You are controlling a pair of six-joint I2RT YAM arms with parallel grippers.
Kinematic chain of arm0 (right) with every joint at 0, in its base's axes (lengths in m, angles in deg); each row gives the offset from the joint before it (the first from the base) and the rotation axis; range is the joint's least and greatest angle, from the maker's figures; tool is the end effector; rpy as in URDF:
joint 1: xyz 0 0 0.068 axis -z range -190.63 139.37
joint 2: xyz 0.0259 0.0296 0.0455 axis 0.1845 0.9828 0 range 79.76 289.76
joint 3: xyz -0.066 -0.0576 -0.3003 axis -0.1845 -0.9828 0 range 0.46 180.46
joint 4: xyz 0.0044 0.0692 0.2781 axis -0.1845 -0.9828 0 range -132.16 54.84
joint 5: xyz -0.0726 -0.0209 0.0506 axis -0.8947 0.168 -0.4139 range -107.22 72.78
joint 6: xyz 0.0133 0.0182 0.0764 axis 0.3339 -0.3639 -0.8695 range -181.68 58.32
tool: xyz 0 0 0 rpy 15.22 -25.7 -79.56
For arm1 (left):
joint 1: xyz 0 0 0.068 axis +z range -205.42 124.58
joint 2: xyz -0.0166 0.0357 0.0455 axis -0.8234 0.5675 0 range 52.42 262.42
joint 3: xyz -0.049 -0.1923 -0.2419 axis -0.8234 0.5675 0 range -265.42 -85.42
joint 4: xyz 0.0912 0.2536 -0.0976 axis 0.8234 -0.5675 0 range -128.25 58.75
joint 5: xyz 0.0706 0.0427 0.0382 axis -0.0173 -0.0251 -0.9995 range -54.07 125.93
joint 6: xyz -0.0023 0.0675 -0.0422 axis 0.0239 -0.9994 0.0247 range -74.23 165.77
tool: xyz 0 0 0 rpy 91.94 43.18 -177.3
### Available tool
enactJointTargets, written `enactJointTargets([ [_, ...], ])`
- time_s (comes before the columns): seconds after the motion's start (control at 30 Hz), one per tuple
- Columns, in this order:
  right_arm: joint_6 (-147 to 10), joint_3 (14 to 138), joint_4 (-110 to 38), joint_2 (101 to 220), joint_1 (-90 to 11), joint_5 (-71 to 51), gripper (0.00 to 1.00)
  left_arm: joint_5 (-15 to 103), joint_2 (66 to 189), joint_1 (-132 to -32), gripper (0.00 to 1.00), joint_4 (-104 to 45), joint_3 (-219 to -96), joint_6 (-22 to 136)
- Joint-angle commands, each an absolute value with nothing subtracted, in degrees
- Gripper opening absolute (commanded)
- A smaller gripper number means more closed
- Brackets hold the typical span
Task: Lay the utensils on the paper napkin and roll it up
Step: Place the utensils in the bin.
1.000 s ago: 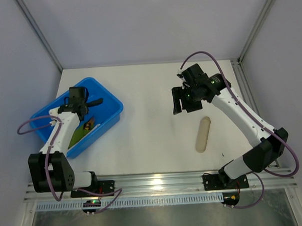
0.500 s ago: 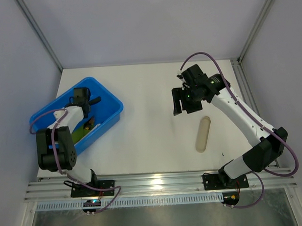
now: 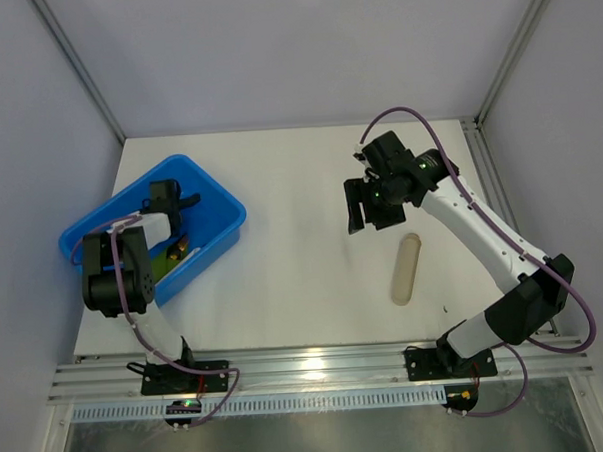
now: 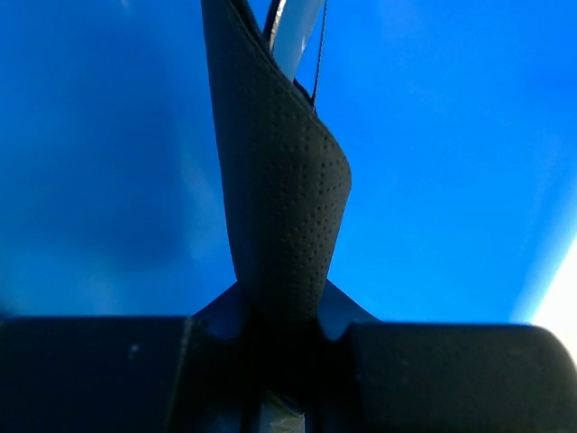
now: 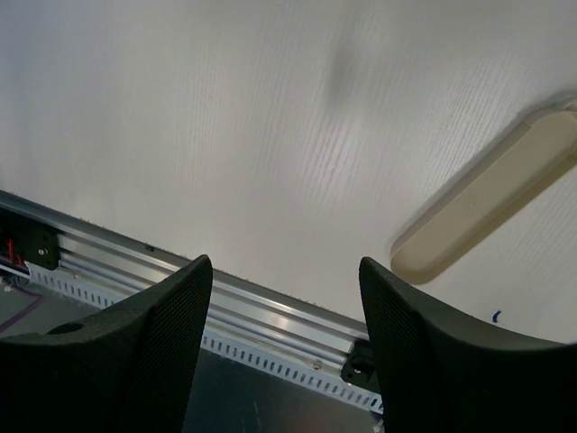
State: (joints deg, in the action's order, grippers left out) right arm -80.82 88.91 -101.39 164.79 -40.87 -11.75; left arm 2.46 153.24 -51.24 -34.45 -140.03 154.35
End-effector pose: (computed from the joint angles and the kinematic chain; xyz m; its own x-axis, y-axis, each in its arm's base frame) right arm 0.2785 0.1699 0.3670 -0.9027 -0.1484 -0.4038 -0.2571 0.9387 0.2298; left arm 0.3902 0.0665 0.1591 0.6382 -0.7461 -0.1898 -0.5845 -0.3092 -0.7502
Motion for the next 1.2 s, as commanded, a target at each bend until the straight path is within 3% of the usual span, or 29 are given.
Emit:
enactJointTargets([
  [0.0,-79.9,88.7,-102.4,164.7,-40.4,-12.7,0.70,1.0,154.7,-49.4,0.00,-24.1,-140.4,148.6],
  [0.8,-79.9,89.5,-103.4,166.2,-39.0,-13.4,0.70,4.0,162.6,-47.4,0.00,-4.6,-133.3,147.6],
  [1.17,-79.8,89.1,-103.8,165.2,-38.7,-13.7,0.70,7.1,168.3,-47.3,0.13,14.0,-128.0,146.5],
])
